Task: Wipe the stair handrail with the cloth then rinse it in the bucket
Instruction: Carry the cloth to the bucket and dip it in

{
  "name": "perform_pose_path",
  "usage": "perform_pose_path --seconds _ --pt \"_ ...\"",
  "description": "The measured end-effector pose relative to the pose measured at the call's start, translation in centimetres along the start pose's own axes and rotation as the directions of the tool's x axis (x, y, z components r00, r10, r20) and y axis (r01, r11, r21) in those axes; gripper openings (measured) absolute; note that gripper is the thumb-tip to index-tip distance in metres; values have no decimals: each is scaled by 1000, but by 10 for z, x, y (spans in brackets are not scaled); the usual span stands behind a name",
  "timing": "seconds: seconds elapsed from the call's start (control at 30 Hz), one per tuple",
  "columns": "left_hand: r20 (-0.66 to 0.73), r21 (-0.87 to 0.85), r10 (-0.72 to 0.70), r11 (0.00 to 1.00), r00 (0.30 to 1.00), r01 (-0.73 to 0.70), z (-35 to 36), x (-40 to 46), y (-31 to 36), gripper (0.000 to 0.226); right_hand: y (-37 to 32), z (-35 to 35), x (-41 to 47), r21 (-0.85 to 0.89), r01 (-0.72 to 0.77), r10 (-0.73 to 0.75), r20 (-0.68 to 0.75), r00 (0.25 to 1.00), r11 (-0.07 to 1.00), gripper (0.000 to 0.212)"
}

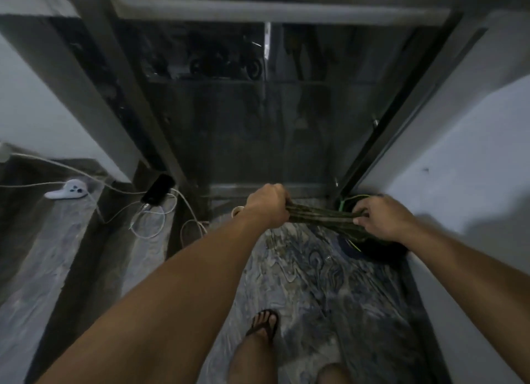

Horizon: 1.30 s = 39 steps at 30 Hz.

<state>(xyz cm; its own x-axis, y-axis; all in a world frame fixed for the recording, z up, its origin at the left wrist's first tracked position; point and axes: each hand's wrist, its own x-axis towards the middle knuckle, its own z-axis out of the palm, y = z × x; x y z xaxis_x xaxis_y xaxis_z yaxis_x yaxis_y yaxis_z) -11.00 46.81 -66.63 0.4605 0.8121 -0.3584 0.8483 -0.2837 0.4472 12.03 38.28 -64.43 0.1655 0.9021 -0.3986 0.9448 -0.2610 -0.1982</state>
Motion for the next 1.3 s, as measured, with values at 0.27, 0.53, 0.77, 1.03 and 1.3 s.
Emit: perform_pose_path --seconds 0.27,0.53,0.77,1.03,1.3 --pt "32 46 157 986 987 -159 132 144 18 25 122 107 86 66 -152 160 -128 979 986 14" --pt "-67 3 323 946 944 -323 261 250 69 23 252 205 135 170 -298 337 -299 893 939 18" --pt "-88 -67 292 952 952 -299 340 316 105 23 323 262 169 375 -347 473 -327 818 860 13" --pt "61 130 323 936 945 -328 412 381 137 50 382 304 223 340 -385 447 -126 885 858 26" --pt "519 498 158 743 840 -447 478 415 125 80 391 369 272 134 -333 297 233 926 933 78"
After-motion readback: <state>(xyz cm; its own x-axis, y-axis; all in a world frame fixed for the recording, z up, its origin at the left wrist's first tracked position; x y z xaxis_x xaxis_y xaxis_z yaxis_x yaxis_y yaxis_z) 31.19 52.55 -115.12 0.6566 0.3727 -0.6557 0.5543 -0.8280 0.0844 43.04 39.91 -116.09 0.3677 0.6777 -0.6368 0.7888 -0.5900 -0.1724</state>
